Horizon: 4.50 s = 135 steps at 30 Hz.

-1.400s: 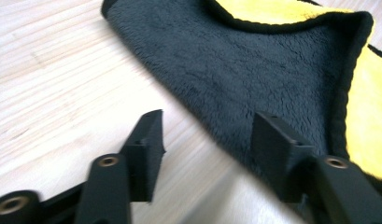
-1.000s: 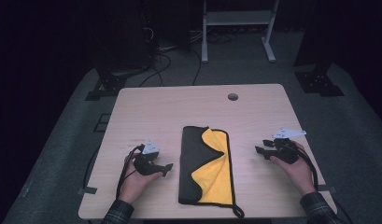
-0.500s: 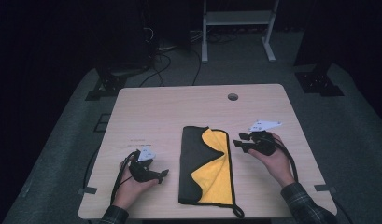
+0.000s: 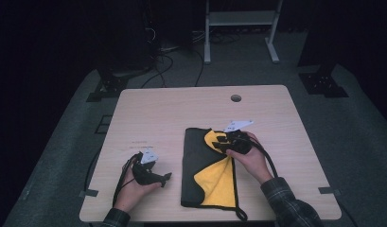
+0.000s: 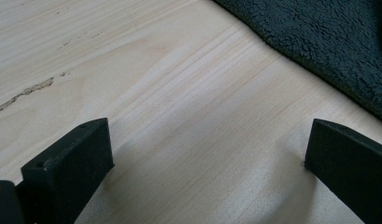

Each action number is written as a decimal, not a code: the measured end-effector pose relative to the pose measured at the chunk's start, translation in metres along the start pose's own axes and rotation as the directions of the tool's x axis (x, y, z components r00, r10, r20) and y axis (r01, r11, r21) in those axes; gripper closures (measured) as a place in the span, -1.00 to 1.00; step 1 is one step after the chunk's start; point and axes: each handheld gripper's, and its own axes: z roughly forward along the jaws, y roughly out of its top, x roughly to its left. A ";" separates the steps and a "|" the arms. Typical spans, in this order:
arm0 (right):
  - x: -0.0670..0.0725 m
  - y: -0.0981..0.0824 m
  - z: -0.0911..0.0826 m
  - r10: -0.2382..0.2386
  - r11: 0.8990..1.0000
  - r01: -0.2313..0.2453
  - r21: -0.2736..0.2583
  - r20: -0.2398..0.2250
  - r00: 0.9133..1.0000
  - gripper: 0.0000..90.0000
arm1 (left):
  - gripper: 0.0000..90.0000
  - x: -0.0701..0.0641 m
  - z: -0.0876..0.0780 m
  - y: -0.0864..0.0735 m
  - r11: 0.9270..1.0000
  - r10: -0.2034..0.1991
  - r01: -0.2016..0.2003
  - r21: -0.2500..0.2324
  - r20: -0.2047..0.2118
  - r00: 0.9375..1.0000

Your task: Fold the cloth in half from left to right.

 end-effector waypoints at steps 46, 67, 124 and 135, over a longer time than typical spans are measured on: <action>-0.066 -0.027 -0.003 0.192 0.979 -0.204 0.016 0.263 0.945 0.43 | -1.00 0.001 0.000 0.000 1.000 0.005 -0.005 -0.001 0.005 1.000; 0.044 -0.020 -0.021 0.014 0.998 -0.023 -0.054 -0.159 0.987 0.28 | -1.00 0.001 0.000 0.000 1.000 0.006 -0.006 0.000 0.004 1.000; 0.059 -0.103 -0.100 0.066 0.995 -0.045 0.085 -0.262 0.963 0.64 | -1.00 0.001 0.000 0.000 1.000 0.000 0.000 -0.004 0.002 1.000; 0.061 -0.095 -0.101 0.040 0.999 -0.035 0.023 -0.261 0.964 0.70 | -1.00 0.001 0.001 0.000 1.000 -0.001 0.001 -0.005 0.000 1.000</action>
